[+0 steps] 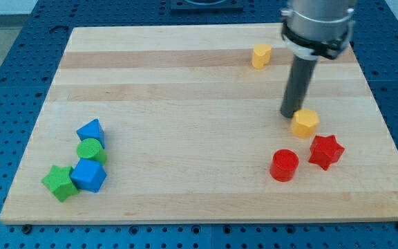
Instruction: Move yellow heart to the yellow hexagon
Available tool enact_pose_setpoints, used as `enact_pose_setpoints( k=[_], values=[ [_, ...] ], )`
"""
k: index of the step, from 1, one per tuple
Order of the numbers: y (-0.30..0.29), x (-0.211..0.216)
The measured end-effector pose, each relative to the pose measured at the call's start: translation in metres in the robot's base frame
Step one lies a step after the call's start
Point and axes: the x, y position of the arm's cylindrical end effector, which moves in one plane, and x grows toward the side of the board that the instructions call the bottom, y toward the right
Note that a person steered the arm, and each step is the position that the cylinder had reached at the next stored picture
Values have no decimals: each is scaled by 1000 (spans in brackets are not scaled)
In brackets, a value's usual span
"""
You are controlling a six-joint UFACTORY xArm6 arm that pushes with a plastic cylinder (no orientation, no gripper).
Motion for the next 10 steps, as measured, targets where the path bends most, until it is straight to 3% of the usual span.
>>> enact_pose_setpoints(
  k=[1,2,4,5,7,8,10],
  values=[
    [23,44],
    [18,17],
    [39,-131],
    [22,-151],
    [-73,-201],
    [-48,-151],
    [31,-112]
  ],
)
